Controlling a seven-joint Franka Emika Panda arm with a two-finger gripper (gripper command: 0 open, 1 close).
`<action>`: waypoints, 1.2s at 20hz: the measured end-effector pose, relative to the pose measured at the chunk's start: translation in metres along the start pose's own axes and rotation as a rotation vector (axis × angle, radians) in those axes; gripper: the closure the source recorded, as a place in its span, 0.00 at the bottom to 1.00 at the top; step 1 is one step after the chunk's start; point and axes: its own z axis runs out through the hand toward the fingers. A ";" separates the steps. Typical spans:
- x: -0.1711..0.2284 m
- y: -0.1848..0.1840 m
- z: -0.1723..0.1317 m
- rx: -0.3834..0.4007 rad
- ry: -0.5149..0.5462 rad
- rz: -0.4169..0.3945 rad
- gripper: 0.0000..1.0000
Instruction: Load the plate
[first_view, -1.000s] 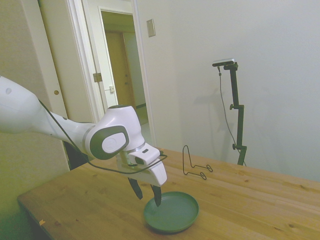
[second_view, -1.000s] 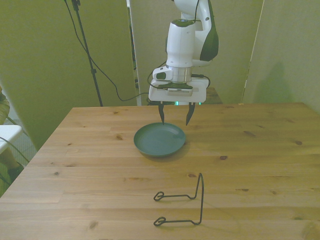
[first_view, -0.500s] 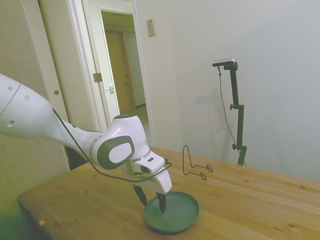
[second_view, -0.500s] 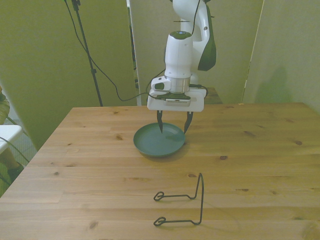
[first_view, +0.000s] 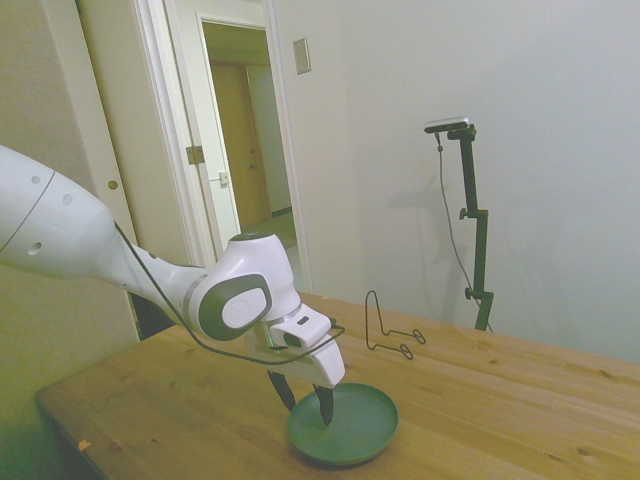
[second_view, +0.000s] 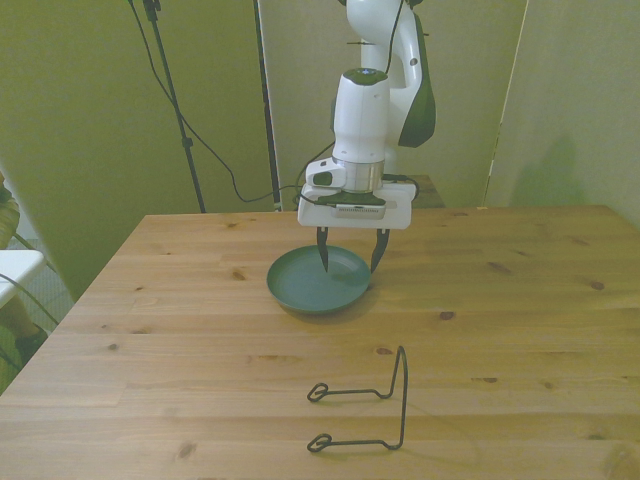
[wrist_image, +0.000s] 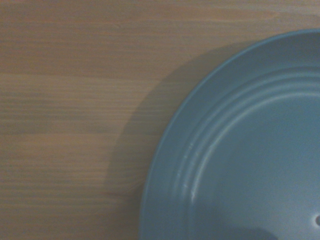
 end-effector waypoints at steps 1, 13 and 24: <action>0.001 -0.001 0.000 -0.017 0.014 -0.020 0.00; -0.006 -0.012 0.006 -0.119 0.092 -0.124 0.00; -0.013 -0.017 0.010 -0.157 0.167 -0.161 0.00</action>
